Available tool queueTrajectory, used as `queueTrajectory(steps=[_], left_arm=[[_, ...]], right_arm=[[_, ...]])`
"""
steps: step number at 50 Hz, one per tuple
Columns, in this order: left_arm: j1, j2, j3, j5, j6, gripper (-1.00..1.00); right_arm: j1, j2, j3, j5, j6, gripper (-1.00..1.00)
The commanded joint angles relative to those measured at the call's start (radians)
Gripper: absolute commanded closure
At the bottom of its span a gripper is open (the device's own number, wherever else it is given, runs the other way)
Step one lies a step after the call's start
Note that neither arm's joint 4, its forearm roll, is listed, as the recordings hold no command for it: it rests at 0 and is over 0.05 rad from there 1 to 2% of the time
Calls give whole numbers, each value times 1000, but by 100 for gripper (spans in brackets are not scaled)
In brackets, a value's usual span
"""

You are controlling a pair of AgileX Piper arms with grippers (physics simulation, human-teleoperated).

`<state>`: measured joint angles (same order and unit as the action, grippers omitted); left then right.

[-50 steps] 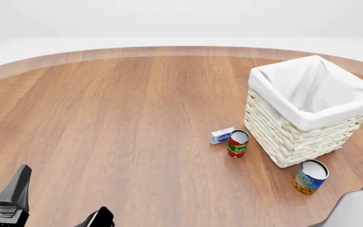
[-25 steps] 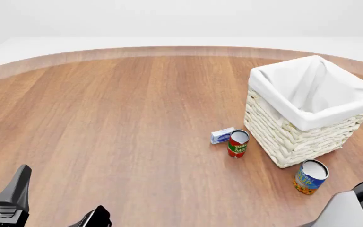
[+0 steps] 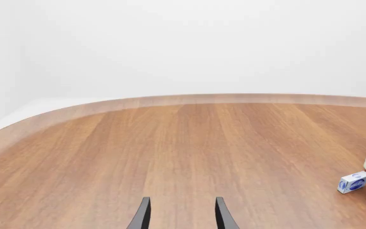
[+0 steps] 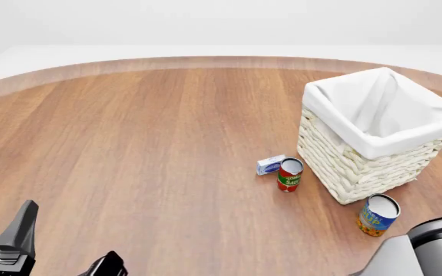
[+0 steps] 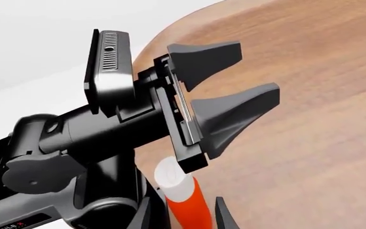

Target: Pick up the ketchup, and put it in the basket.

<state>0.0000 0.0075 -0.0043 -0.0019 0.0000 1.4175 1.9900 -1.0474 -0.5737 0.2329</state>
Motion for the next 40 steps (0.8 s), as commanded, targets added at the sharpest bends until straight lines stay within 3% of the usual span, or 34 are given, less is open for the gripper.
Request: queueTrajectory(steps=[1, 40], left_arm=[[0, 0, 0, 0, 0, -100], [0, 0, 0, 0, 0, -100]], right_arm=[[7, 17, -28, 11, 1, -100], [11, 120, -142, 35, 19, -100]])
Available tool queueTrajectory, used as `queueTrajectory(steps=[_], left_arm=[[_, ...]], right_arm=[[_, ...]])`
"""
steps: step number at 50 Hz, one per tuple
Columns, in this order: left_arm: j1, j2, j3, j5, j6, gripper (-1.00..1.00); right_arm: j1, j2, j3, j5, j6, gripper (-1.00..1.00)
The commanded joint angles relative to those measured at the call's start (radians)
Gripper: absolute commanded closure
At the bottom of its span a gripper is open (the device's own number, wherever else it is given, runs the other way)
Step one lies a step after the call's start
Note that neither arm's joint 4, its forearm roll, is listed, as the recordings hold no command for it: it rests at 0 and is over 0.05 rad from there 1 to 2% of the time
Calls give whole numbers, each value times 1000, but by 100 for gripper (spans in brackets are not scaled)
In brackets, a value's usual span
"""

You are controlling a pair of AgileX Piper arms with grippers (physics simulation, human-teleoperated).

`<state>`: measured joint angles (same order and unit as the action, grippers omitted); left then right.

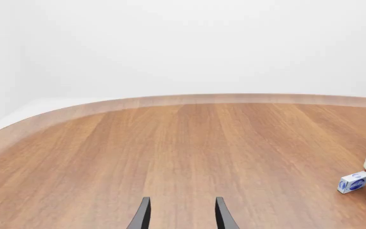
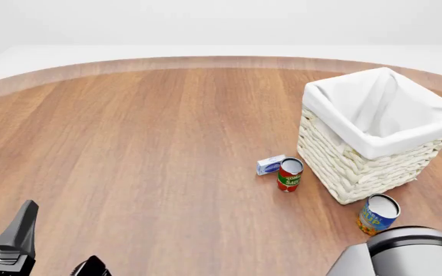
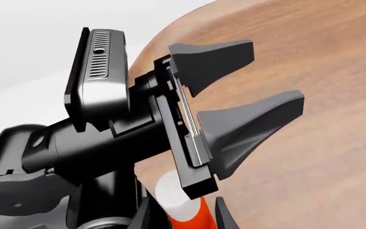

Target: Pick up the ketchup, and put it in the basket.

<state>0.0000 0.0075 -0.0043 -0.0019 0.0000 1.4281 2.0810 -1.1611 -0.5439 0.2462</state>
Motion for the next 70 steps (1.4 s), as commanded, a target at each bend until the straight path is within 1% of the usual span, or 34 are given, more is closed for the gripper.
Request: queueTrajectory(steps=[1, 21, 22, 42, 59, 69, 70], left_arm=[[0, 0, 0, 0, 0, -100], [0, 0, 0, 0, 0, -100], [0, 0, 0, 0, 0, -100], [0, 0, 0, 0, 0, -100], [0, 0, 0, 0, 0, -100], [0, 0, 0, 0, 0, -100], [0, 0, 0, 0, 0, -100]], right_arm=[[-2, 33, -33, 8, 5, -100], [-13, 68, -67, 18, 6, -100], [-15, 68, -67, 17, 6, 100], [-26, 42, -62, 21, 1, 100], [-39, -4, -33, 15, -6, 100], [-67, 10, -26, -1, 4, 100], [-80, 8, -27, -1, 5, 100]])
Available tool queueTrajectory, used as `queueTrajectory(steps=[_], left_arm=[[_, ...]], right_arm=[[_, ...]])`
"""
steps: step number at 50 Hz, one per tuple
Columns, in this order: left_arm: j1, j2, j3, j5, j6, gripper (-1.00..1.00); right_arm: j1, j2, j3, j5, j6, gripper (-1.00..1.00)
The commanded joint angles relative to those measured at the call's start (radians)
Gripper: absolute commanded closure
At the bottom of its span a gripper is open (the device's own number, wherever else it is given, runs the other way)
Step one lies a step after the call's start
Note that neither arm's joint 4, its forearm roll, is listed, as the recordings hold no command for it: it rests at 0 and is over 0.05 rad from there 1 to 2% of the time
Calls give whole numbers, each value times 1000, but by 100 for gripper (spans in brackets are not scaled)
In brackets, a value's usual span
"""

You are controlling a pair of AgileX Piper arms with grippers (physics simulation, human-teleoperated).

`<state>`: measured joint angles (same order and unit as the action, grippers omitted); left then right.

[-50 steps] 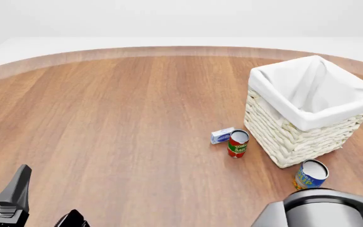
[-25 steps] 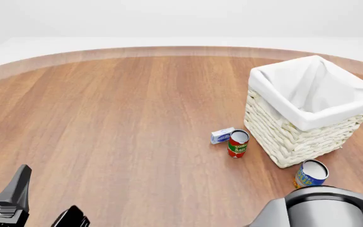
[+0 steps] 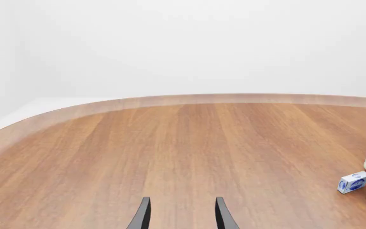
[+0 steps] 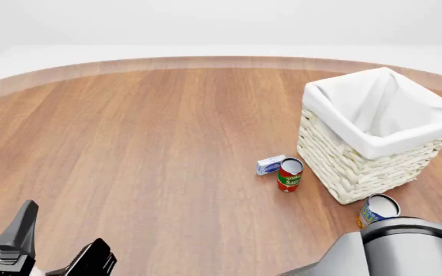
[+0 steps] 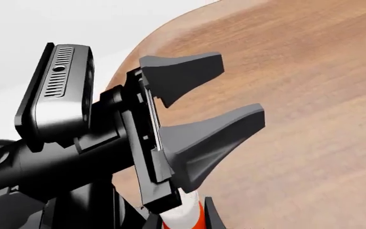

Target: Pick up the ketchup, and put it in the basket.

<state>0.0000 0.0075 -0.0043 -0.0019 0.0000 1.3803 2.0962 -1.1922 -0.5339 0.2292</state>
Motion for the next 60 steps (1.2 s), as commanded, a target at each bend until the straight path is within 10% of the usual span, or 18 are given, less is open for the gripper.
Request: queueTrajectory(steps=[1, 60], left_arm=[[0, 0, 0, 0, 0, -100], [0, 0, 0, 0, 0, -100]], right_arm=[[-32, -7, 4, -11, 22, 100], [-361, -258, 103, -94, -26, 100]])
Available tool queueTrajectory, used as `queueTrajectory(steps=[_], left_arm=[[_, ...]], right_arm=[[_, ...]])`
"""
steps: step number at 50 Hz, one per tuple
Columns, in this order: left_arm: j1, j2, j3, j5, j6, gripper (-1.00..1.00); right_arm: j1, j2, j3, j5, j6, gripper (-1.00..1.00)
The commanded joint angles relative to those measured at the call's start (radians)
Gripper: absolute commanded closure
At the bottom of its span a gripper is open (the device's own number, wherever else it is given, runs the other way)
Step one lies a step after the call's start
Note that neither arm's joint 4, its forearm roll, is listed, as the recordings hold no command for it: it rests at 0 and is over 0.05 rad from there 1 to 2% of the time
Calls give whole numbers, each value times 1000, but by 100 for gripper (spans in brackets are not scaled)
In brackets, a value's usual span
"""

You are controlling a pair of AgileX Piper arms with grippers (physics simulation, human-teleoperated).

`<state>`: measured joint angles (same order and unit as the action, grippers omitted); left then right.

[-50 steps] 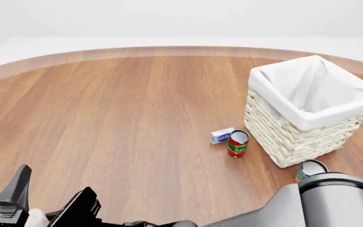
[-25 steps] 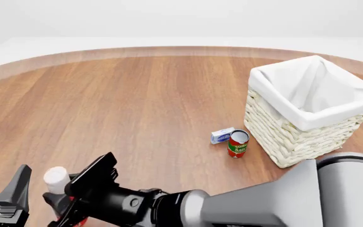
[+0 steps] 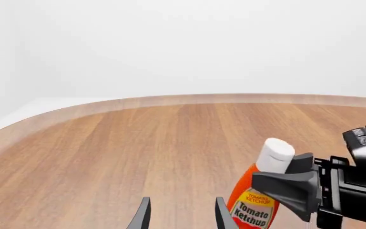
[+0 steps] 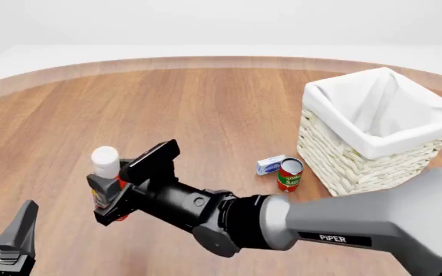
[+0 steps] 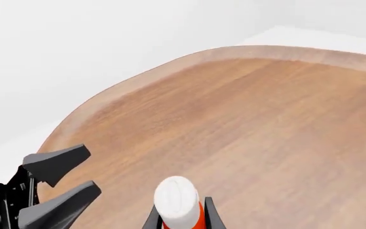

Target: Pick up the ketchup, and put it in the basket.

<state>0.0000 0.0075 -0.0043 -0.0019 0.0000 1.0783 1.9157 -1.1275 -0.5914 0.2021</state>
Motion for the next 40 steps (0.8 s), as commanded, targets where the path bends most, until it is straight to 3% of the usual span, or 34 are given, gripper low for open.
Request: queueTrajectory(steps=[1, 40], left_arm=[[0, 0, 0, 0, 0, -100], [0, 0, 0, 0, 0, -100]], right_arm=[[-73, -87, 42, -40, -8, 100], [-337, -363, 226, -127, -106, 100]])
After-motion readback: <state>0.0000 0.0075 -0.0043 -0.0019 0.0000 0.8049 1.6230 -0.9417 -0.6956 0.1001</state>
